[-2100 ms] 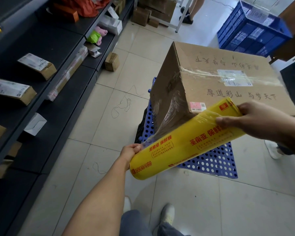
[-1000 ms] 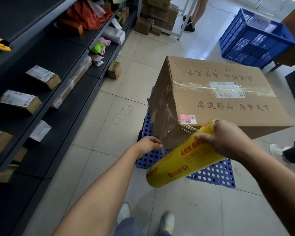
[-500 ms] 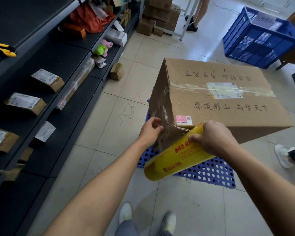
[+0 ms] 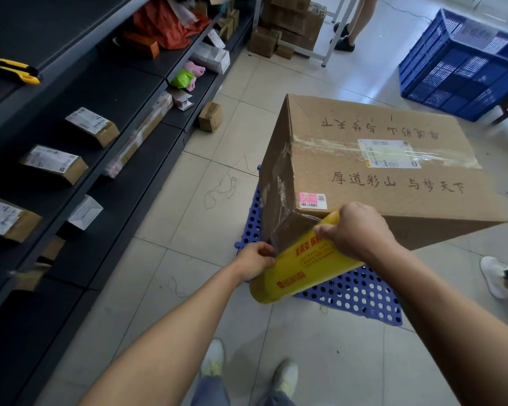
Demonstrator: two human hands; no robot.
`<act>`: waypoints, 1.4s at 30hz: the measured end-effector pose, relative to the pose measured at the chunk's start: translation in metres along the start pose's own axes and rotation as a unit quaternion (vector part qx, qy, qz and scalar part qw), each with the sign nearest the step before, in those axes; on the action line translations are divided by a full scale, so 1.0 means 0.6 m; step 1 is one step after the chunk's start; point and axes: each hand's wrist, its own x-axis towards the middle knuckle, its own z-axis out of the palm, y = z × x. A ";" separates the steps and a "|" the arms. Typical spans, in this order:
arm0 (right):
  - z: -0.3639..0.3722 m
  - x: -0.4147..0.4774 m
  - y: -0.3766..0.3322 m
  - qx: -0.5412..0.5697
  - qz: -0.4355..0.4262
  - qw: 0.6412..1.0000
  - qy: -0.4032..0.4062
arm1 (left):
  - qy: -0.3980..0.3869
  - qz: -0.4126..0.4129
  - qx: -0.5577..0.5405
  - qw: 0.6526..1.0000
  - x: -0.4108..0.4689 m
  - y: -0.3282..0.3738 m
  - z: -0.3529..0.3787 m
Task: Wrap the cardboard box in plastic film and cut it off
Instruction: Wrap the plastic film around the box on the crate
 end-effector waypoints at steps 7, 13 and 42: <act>0.009 -0.016 -0.002 0.024 -0.022 0.999 -0.029 | -0.007 -0.009 -0.009 1.000 -0.011 -0.006 0.001; 0.008 -0.033 0.004 0.015 -0.049 0.999 -0.014 | 0.013 -0.045 -0.030 0.998 -0.022 -0.016 0.011; -0.053 -0.051 -0.013 0.015 -0.076 0.996 -0.043 | -0.064 -0.076 -0.024 0.995 0.029 -0.001 -0.003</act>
